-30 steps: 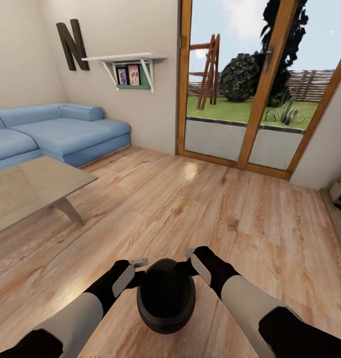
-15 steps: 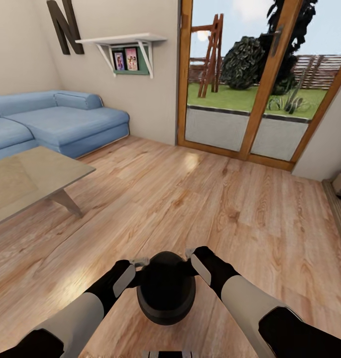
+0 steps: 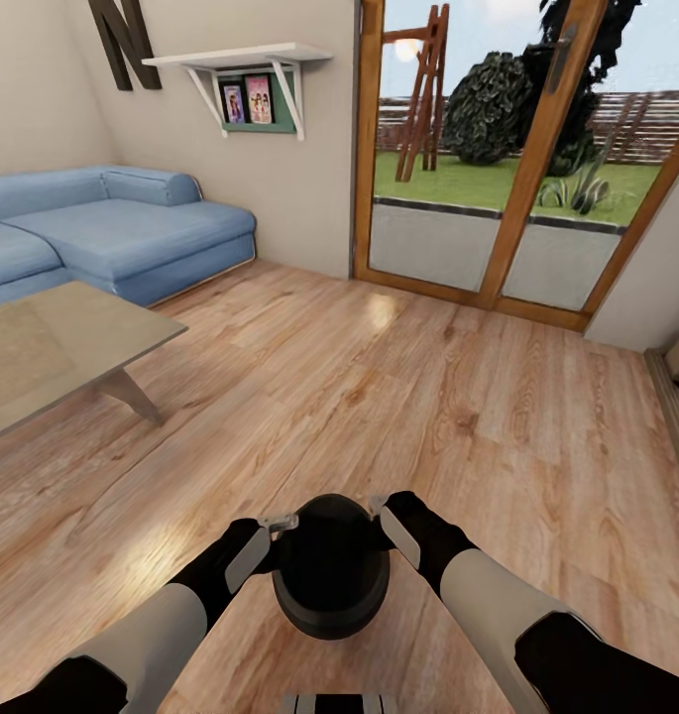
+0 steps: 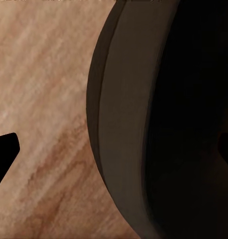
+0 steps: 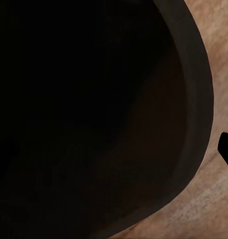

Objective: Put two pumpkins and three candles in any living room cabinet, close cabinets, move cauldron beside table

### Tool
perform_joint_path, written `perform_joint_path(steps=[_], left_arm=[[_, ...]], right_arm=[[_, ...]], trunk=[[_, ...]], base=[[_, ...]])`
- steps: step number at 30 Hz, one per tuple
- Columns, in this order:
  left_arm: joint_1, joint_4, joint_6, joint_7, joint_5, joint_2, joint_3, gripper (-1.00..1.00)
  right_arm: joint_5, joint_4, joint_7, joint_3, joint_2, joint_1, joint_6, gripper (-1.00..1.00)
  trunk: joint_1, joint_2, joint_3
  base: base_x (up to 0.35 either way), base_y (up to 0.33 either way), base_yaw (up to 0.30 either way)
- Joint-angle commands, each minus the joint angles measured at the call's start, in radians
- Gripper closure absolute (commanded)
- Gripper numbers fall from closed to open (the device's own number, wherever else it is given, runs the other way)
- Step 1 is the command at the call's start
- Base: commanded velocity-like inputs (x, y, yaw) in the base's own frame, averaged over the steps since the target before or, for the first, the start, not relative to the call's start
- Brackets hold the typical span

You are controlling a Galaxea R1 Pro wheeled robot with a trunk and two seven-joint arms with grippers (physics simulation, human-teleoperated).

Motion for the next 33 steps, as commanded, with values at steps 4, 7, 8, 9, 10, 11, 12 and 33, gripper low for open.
perform_joint_path(steps=[4, 7, 8, 9, 10, 11, 12, 33], left_arm=[[0.0, -0.002, 0.001, 0.0, 0.011, 0.001, -0.007, -1.0], [0.0, -0.002, 0.001, -0.003, 0.011, 0.002, -0.007, -1.0], [0.0, -0.002, 0.001, -0.003, 0.011, 0.002, -0.007, -1.0], [0.0, -0.002, 0.001, -0.004, 0.011, 0.002, -0.007, -1.0], [0.0, -0.002, 0.001, -0.005, 0.011, 0.002, -0.007, -1.0], [0.0, -0.002, 0.001, -0.005, 0.011, 0.002, -0.007, -1.0], [0.0, -0.002, 0.001, -0.005, 0.011, 0.002, -0.007, -1.0], [0.001, -0.005, 0.001, -0.006, 0.01, 0.002, -0.007, -1.0]], right_arm=[[-0.01, -0.001, -0.01, 0.004, 0.0, -0.001, 0.003, -1.0], [-0.01, -0.001, -0.01, 0.004, 0.0, -0.001, 0.002, -1.0], [-0.01, -0.002, -0.01, 0.004, 0.0, -0.001, 0.002, -1.0], [-0.01, -0.002, -0.01, 0.004, 0.0, -0.001, 0.002, -1.0], [-0.009, -0.002, -0.01, 0.004, 0.0, -0.001, 0.002, -1.0], [-0.009, -0.002, -0.01, 0.004, 0.0, -0.001, 0.001, -1.0], [-0.009, -0.003, -0.011, 0.004, 0.0, -0.001, 0.001, -1.0], [-0.008, -0.006, -0.087, 0.003, 0.0, -0.002, -0.005, -1.0]], trunk=[[0.0, -0.001, -0.005], [0.002, -0.001, -0.016], [0.002, -0.002, -0.02], [0.003, -0.002, -0.024], [0.003, -0.002, -0.024], [0.003, -0.002, -0.024], [0.003, -0.002, -0.024], [0.003, -0.002, -0.032]], base=[[0.0, 0.0, 0.0], [0.0, 0.0, 0.0], [0.0, 0.0, 0.0], [0.0, 0.0, 0.0], [0.0, 0.0, 0.0], [0.0, 0.0, 0.0], [0.0, 0.0, 0.0], [0.0, 0.0, -0.031]])
